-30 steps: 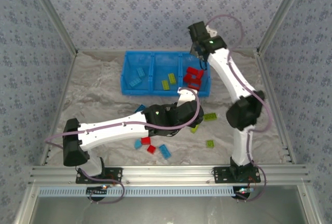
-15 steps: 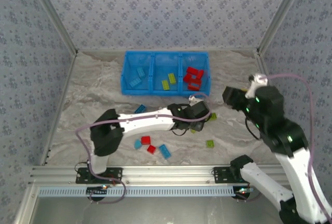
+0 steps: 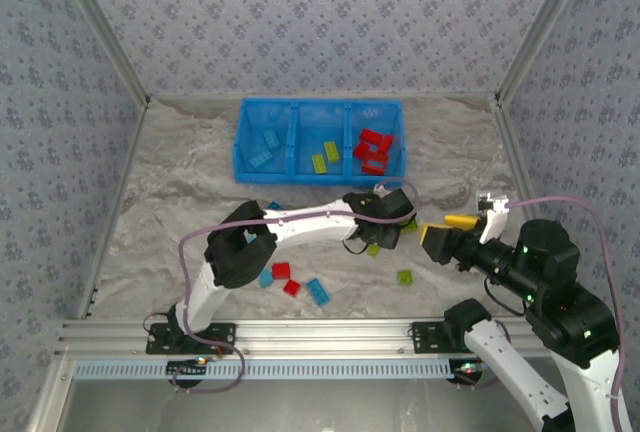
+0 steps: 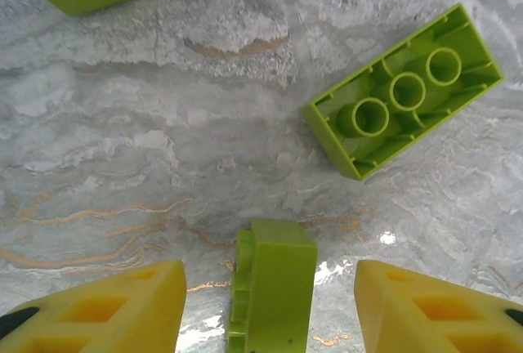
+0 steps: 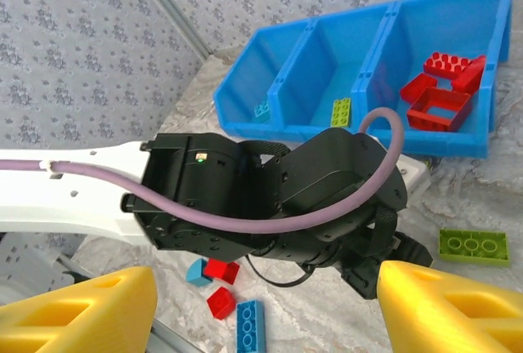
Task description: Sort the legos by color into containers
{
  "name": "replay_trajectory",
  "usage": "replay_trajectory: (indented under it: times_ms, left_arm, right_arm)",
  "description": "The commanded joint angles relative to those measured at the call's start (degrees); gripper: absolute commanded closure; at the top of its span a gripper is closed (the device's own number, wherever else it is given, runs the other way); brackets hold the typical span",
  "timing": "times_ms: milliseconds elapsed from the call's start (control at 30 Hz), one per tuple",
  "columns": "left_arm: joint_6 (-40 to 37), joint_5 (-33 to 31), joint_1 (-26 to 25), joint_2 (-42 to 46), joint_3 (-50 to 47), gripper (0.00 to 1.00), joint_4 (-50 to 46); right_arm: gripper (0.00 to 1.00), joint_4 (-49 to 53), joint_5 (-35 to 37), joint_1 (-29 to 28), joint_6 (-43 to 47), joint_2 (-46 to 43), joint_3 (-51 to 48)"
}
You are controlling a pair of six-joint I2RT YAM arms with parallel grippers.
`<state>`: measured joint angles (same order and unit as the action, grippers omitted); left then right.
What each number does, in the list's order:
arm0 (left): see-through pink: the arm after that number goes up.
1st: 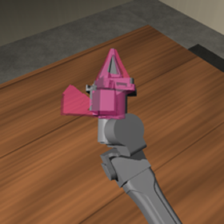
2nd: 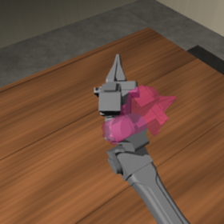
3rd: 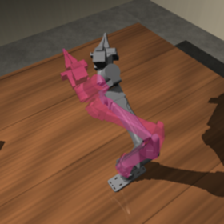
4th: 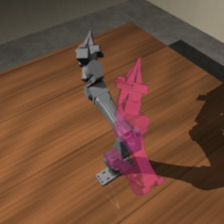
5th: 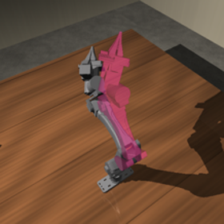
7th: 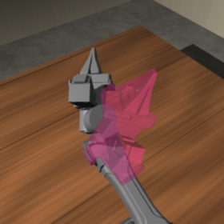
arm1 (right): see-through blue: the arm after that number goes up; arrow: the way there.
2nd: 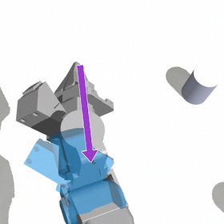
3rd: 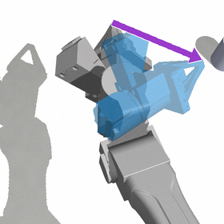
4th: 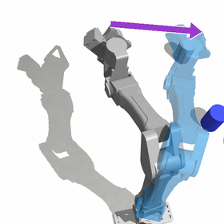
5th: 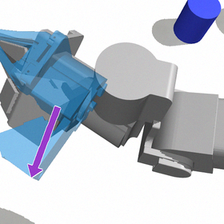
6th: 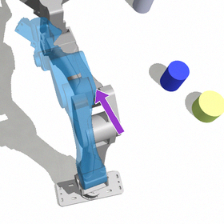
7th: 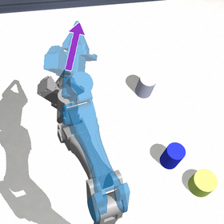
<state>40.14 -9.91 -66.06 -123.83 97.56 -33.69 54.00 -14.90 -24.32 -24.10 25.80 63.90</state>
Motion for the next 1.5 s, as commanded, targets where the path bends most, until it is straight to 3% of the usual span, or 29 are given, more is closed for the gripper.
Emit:
replay_trajectory:
  times_ms: [0, 133, 400, 633, 767, 900, 1000, 1100, 1300, 1467]
  left_arm:
    - [-0.1, 1.2, -0.4, -1.1, 0.0, 0.45, -1.3]
    - [0.1, 0.9, -0.3, -2.1, -0.3, 0.51, -1.7]
    - [1.0, -1.1, -0.3, -1.3, -3.0, 0.78, 0.4]
    - [2.2, -4.9, 1.9, 8.0, -6.5, 0.82, -0.8]
    - [0.9, -4.1, 7.4, 13.6, -7.3, 0.81, -2.6]
    - [-2.9, -2.9, 13.9, 14.9, -4.1, 0.81, -4.8]
    - [-4.9, -2.6, 18.6, 13.6, -0.7, 0.81, -4.8]
    - [-5.9, -3.2, 22.6, 10.9, 3.4, 0.82, -4.8]
    - [-8.9, -5.9, 27.4, 1.1, 17.4, 0.84, -4.9]
    - [-10.3, -11.1, 29.1, -9.8, 32.7, 0.89, -11.6]
  right_arm:
    - [0.26, 2.0, -1.5, -0.5, 0.3, 0.2, 1.0]
    - [0.29, 0.0, -2.4, -0.5, 0.1, 0.5, -1.0]
    - [0.29, -2.2, -7.9, -0.5, 1.0, 1.4, -3.0]
    - [0.35, -1.4, -7.2, -1.5, 8.4, 6.3, -0.8]
    - [0.33, -6.3, -1.6, -7.7, 11.0, 11.4, -0.7]
    - [0.32, -13.3, 13.9, -22.5, 14.2, 17.1, 0.6]
    - [0.32, -18.3, 21.5, -31.4, 16.8, 23.2, 2.0]
    - [0.3, -30.6, 28.1, -39.3, 19.6, 26.4, -2.3]
    - [0.28, -50.1, 35.3, -40.2, 21.8, 34.6, -7.0]
    - [0.28, -56.8, 37.6, -36.4, 20.8, 41.3, -6.1]
